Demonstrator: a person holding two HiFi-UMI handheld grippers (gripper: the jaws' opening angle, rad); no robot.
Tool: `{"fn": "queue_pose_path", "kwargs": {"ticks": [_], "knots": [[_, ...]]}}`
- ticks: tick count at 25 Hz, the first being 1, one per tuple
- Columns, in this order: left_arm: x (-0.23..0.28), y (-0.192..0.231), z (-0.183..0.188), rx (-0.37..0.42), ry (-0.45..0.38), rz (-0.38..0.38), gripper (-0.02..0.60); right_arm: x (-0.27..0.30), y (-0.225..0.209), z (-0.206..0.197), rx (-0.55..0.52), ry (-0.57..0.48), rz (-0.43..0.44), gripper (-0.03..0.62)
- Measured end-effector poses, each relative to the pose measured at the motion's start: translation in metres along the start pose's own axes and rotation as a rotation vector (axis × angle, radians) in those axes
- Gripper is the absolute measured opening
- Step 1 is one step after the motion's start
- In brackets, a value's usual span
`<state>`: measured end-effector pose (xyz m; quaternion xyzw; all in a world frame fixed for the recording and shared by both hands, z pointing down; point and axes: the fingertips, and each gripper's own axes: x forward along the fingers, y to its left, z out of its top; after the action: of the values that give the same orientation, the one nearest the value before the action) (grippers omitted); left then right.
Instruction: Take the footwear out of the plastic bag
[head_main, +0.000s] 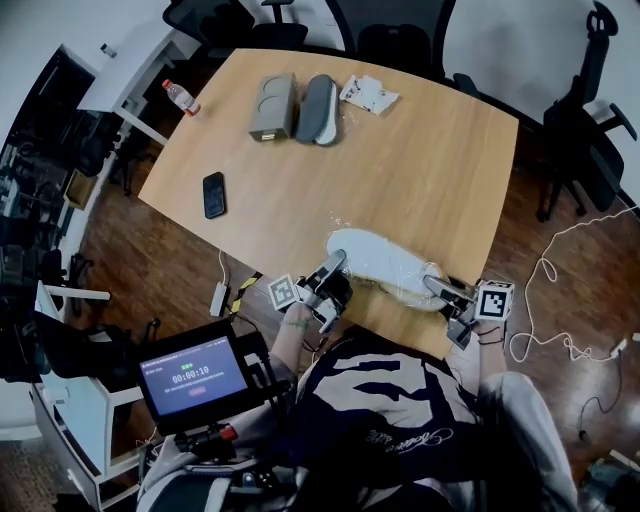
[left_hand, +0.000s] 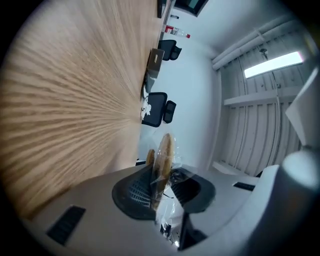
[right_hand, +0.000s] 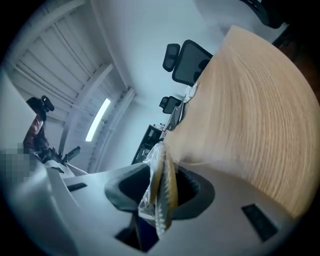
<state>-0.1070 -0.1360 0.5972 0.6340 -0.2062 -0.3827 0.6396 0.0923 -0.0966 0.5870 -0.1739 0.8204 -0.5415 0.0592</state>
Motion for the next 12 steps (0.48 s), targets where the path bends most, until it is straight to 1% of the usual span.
{"fn": "queue_pose_path", "kwargs": {"ticks": [1, 2, 4, 6, 10, 12], "knots": [[0.000, 0.001, 0.003, 0.000, -0.017, 0.004, 0.072, 0.001, 0.000, 0.002, 0.014, -0.005, 0.004, 0.115], [-0.001, 0.001, 0.006, -0.004, -0.034, 0.002, 0.072, 0.001, 0.002, 0.003, 0.032, -0.016, 0.025, 0.106], [-0.003, -0.001, 0.012, -0.011, -0.068, -0.011, 0.072, -0.001, 0.008, 0.005, 0.053, -0.025, 0.060, 0.104], [-0.004, -0.003, 0.018, -0.006, -0.090, -0.016, 0.072, -0.005, 0.011, 0.003, 0.048, -0.018, 0.073, 0.104], [-0.010, 0.002, 0.028, 0.021, -0.143, 0.034, 0.070, -0.011, 0.010, -0.001, 0.058, -0.027, 0.071, 0.104], [-0.014, 0.004, 0.033, 0.030, -0.175, 0.050, 0.067, -0.013, 0.005, -0.003, 0.056, -0.006, 0.034, 0.090]]}}
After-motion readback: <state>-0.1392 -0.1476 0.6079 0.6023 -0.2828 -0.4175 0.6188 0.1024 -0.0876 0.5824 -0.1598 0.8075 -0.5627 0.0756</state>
